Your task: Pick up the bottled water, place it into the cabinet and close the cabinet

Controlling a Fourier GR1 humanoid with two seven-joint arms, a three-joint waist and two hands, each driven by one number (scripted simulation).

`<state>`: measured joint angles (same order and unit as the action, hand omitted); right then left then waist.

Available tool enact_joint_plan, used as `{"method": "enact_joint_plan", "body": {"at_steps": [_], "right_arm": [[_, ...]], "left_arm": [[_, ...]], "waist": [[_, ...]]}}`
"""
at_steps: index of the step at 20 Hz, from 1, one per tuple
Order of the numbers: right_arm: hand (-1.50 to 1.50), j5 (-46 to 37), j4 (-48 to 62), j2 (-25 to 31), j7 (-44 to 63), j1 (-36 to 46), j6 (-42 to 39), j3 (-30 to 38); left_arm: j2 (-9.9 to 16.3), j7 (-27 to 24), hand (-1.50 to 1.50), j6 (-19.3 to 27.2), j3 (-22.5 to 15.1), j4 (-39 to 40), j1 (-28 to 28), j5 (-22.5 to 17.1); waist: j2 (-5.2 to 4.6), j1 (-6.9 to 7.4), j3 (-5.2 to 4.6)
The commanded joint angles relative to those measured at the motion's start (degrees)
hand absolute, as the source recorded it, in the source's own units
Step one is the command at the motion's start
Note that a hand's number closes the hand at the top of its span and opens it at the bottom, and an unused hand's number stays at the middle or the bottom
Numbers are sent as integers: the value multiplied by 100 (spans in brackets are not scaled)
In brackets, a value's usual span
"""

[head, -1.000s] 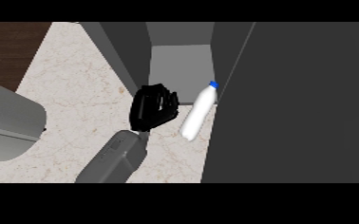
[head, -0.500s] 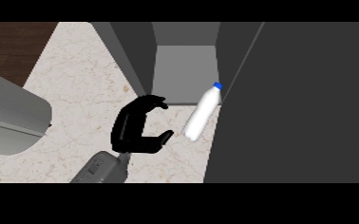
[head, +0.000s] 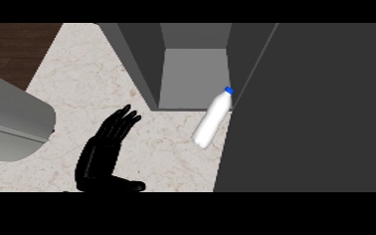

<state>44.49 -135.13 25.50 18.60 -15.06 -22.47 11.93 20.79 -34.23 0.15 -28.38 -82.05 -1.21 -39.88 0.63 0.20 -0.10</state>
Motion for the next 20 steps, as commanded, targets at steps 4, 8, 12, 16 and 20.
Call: {"method": "enact_joint_plan", "body": {"at_steps": [4,8,12,16,20], "right_arm": [[150,-532,-1703,-119,591,-21,751,-1083],[150,-880,-1559,-198,701,375,1129,-1801],[150,-1184,-1273,-218,733,1049,1407,-2402],[150,-1661,-902,-409,716,1636,1667,-3339],[150,-1786,-525,-600,977,2588,2286,-3927]], "left_arm": [[895,-257,-150,-172,486,-741,1014,-107],[1346,-423,-150,-197,861,-690,1291,7],[1730,-495,-150,-454,955,-1210,1691,-7],[1972,-433,-150,-695,1244,-1300,1753,-265],[2165,-353,-150,-697,1396,-1560,1948,-356]], "waist": [[29,72,-19],[17,70,-25],[43,164,-25],[48,104,-26],[83,172,-39]]}}
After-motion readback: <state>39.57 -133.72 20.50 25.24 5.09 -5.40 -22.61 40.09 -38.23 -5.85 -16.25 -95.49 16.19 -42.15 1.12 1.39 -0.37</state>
